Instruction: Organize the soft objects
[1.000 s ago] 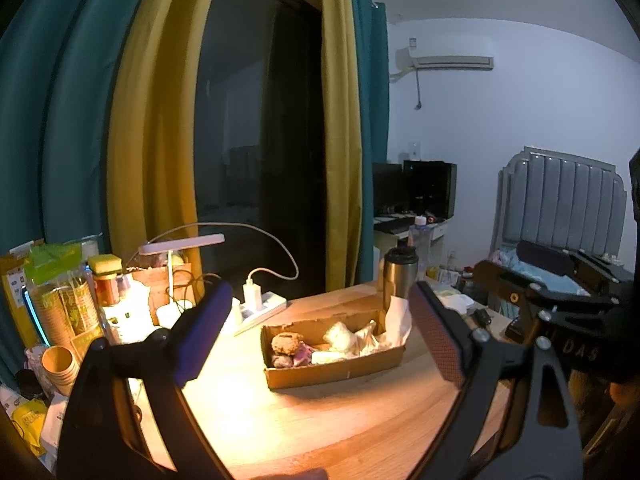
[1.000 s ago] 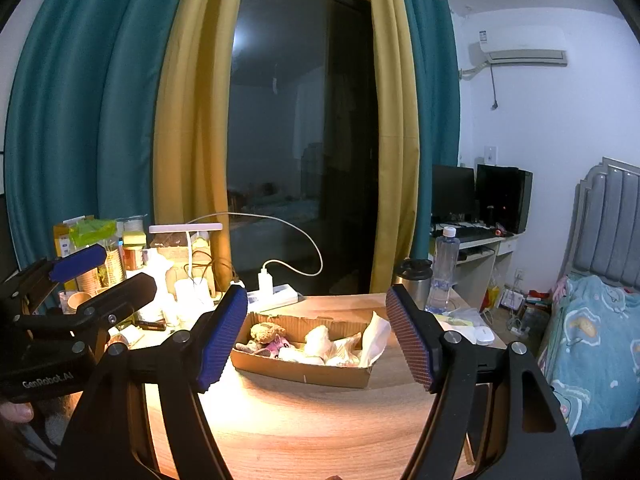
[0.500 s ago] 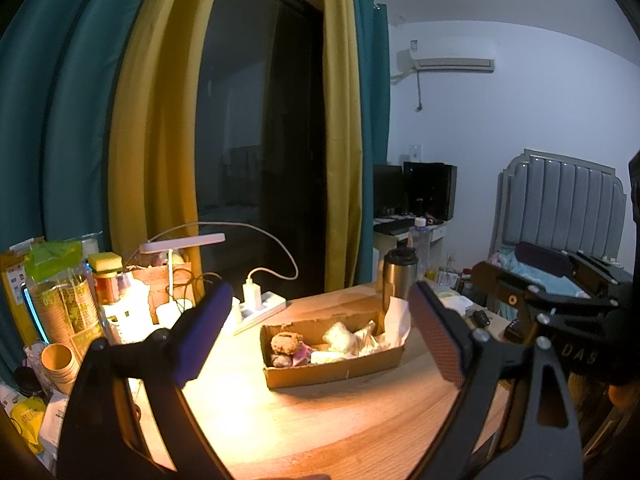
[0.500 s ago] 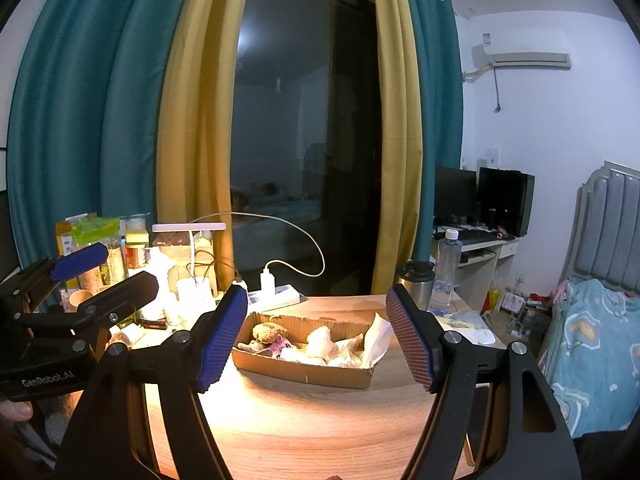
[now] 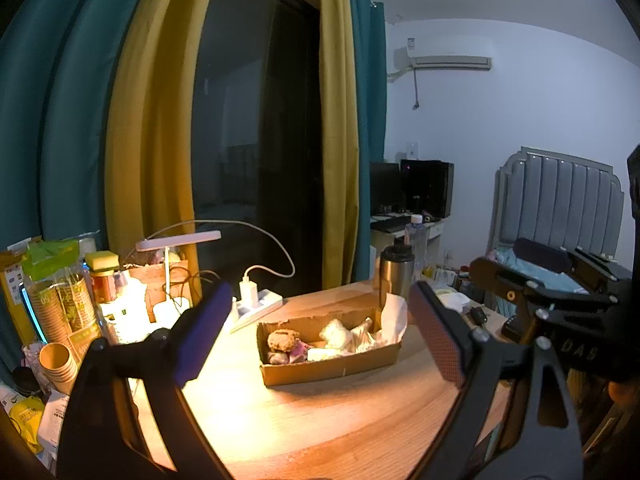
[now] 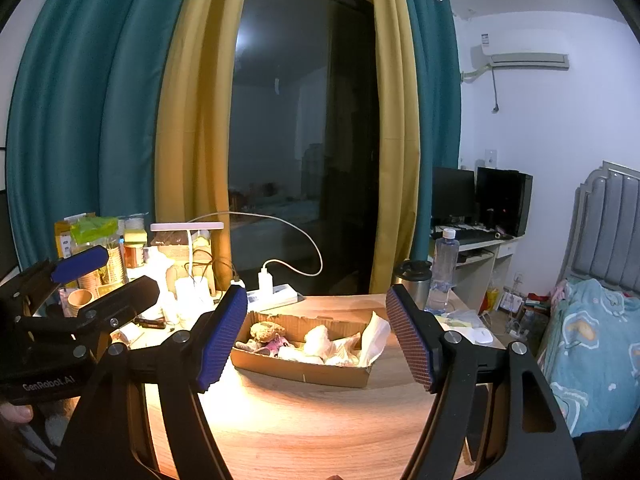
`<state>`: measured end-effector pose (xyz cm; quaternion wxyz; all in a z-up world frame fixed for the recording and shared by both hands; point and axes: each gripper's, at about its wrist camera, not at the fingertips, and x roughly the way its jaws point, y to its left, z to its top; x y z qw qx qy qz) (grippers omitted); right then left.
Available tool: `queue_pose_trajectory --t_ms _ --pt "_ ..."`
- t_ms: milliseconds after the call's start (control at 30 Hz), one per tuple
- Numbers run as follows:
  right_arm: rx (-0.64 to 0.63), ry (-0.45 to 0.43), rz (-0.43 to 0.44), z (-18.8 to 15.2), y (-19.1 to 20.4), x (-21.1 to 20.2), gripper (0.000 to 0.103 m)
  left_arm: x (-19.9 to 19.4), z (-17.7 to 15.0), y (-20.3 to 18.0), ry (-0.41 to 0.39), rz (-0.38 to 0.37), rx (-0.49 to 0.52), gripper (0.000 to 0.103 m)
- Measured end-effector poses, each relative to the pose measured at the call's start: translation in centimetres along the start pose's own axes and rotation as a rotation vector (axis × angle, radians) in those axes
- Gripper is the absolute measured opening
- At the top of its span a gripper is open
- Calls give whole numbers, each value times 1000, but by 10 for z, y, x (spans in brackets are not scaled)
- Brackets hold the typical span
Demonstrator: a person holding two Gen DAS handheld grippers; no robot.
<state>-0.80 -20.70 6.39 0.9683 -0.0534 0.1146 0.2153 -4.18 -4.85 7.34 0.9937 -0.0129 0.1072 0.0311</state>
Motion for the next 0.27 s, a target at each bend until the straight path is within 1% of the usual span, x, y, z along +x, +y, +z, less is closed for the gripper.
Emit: queue_pose_trajectory --t_ms 267 --pt "-6 7 -3 -3 -3 3 75 4 -1 -1 -1 -2 5 91"
